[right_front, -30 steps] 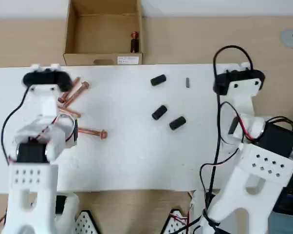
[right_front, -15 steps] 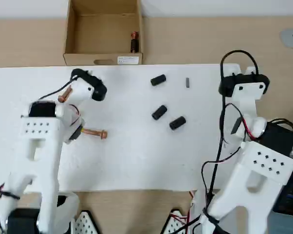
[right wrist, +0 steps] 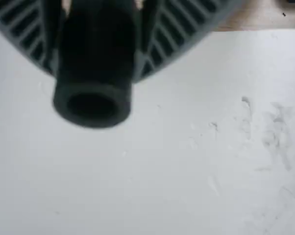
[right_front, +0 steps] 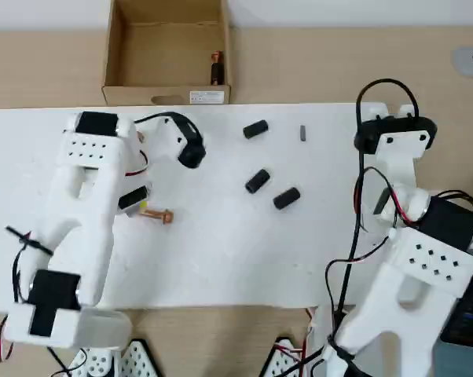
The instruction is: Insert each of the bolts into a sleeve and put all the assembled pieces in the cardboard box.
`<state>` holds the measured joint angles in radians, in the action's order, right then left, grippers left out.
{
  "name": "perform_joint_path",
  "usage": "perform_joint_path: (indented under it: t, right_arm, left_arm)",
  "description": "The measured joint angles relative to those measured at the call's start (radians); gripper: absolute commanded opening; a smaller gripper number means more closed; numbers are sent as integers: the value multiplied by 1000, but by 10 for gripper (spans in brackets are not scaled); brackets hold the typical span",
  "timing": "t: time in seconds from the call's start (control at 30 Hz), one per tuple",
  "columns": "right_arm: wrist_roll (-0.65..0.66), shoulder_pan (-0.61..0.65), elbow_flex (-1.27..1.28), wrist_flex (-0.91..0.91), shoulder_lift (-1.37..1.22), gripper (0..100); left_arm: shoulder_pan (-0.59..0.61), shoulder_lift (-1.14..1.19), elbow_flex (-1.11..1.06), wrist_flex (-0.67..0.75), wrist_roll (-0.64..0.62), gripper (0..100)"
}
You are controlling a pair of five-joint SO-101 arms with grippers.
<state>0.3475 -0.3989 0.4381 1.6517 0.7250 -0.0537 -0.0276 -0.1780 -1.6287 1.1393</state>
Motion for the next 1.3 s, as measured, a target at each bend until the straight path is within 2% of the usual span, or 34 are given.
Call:
perform_joint_path:
  t: [0.2,0.5,0.7,1.1,1.3]
  right_arm:
    - [0,0,0,0,0,10]
    - [0,0,72,-37,0,10]
    - [0,0,74,-46,0,10]
    - [0,0,74,-46,0,10]
    - [0,0,74,-46,0,10]
  left_arm:
    - [-2,101,8,57,37,147]
    - [-23,189,11,117,57,146]
    - [-23,233,11,216,66,147]
    - [-38,331,18,288,68,141]
    - [-52,347,20,292,66,9]
